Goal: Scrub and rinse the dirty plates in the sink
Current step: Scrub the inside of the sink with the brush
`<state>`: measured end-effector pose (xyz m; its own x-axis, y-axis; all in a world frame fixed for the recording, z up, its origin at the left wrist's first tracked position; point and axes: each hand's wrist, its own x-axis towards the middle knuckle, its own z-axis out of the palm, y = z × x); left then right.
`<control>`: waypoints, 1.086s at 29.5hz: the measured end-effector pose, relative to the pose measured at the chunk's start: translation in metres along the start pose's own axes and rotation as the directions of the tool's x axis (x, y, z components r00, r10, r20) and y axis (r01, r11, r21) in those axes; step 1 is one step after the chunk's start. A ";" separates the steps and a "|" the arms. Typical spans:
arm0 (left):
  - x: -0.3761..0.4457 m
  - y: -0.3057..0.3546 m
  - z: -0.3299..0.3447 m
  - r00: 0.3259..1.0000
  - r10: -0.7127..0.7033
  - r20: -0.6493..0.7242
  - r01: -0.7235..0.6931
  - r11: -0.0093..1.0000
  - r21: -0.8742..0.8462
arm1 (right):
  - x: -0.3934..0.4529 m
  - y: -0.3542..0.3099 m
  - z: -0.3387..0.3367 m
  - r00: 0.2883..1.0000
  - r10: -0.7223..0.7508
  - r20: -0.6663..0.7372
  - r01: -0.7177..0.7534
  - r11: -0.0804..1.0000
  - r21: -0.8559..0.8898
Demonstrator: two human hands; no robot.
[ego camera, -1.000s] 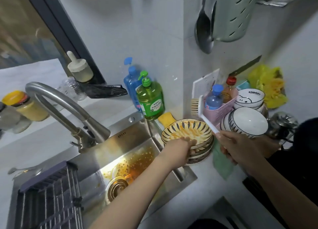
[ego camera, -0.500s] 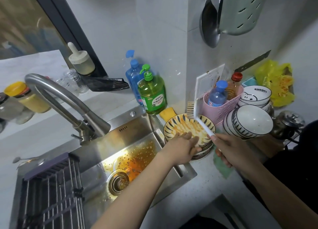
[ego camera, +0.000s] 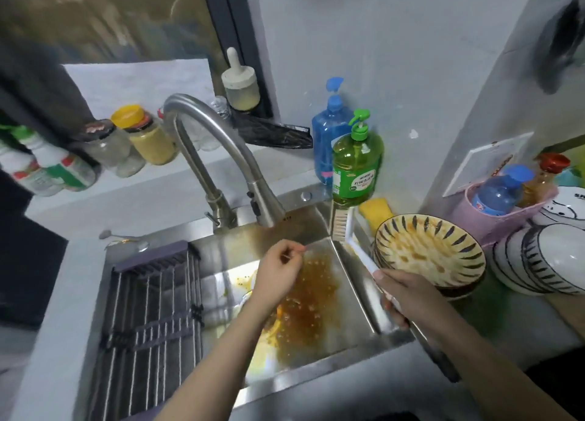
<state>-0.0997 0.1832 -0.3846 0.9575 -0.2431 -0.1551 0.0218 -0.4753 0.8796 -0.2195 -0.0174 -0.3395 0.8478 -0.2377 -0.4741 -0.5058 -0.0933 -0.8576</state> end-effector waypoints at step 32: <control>0.220 -0.056 -0.160 0.664 -0.167 0.729 0.419 0.890 -0.179 | 0.071 -0.035 0.205 0.959 0.281 -0.026 -0.281 0.960 0.023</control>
<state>0.1562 0.2917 -0.3965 0.4226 -0.6985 -0.5775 0.4724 -0.3740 0.7981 -0.1088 0.1670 -0.3835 0.6669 -0.2791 -0.6909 -0.7196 -0.0005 -0.6944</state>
